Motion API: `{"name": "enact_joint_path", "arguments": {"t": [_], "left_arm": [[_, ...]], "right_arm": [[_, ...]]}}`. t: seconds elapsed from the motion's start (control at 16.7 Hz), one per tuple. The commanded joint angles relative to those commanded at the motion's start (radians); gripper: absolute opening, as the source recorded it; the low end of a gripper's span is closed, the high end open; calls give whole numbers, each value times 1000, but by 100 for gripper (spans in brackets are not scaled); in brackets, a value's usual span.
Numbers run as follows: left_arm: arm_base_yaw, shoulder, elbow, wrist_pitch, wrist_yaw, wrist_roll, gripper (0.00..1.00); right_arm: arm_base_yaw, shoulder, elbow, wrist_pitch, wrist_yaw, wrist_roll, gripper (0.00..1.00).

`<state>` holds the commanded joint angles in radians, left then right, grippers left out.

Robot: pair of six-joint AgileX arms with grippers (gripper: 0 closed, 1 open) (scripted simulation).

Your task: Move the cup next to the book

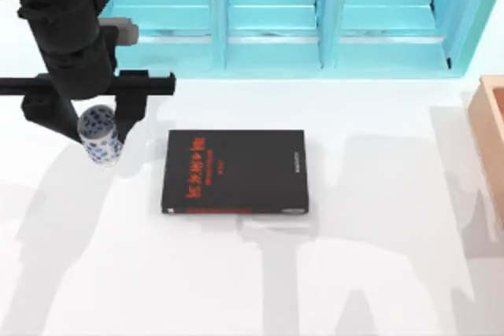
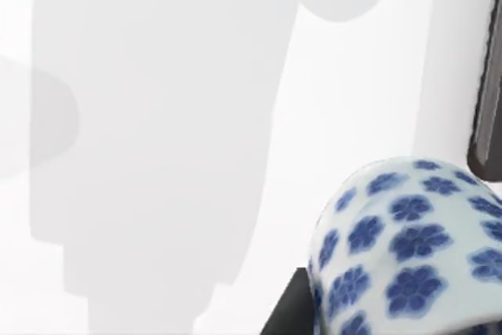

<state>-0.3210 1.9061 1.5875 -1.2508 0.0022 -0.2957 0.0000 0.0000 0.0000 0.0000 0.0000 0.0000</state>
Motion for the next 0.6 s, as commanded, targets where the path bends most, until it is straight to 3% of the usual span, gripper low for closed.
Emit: {"name": "enact_joint_path", "arguments": {"t": [0.3,0.6], "left_arm": [[6,8,-19,17,1,1,0],[4,37,-151,196,1,3,0]], "right_arm": [[0,0,0,0,0,0,100],[0,0,0,0,0,0,100]]}}
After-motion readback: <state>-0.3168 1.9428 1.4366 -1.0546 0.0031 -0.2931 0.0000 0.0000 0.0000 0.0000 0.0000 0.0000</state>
